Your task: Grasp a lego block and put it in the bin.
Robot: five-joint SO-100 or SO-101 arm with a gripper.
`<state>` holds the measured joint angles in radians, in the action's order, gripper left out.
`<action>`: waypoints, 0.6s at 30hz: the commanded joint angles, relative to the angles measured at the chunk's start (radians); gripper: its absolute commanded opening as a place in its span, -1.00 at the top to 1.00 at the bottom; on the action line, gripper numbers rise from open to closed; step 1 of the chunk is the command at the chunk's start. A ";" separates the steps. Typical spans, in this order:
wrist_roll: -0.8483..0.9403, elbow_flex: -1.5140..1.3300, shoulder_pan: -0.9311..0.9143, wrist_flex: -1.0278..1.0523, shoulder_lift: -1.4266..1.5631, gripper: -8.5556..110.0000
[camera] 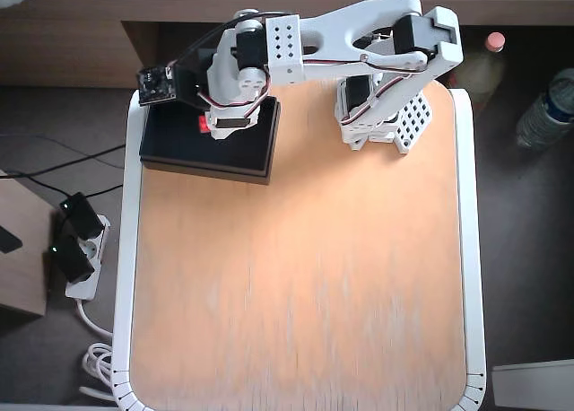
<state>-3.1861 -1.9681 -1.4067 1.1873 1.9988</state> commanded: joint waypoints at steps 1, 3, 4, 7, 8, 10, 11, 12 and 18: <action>-0.011 0.018 -0.029 -0.055 -0.006 0.85; -0.021 0.018 -0.034 -0.055 -0.014 0.85; -0.026 0.018 -0.037 -0.055 -0.020 0.85; -0.037 0.018 -0.041 -0.055 -0.034 0.85; -0.040 0.018 -0.043 -0.057 -0.038 0.85; -0.041 0.018 -0.043 -0.063 -0.046 0.85; -0.041 0.018 -0.043 -0.067 -0.049 0.85; -0.041 0.018 -0.043 -0.071 -0.052 0.85; -0.046 0.018 -0.043 -0.075 -0.058 0.85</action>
<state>-3.2275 -1.9681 -1.4312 1.1382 1.9313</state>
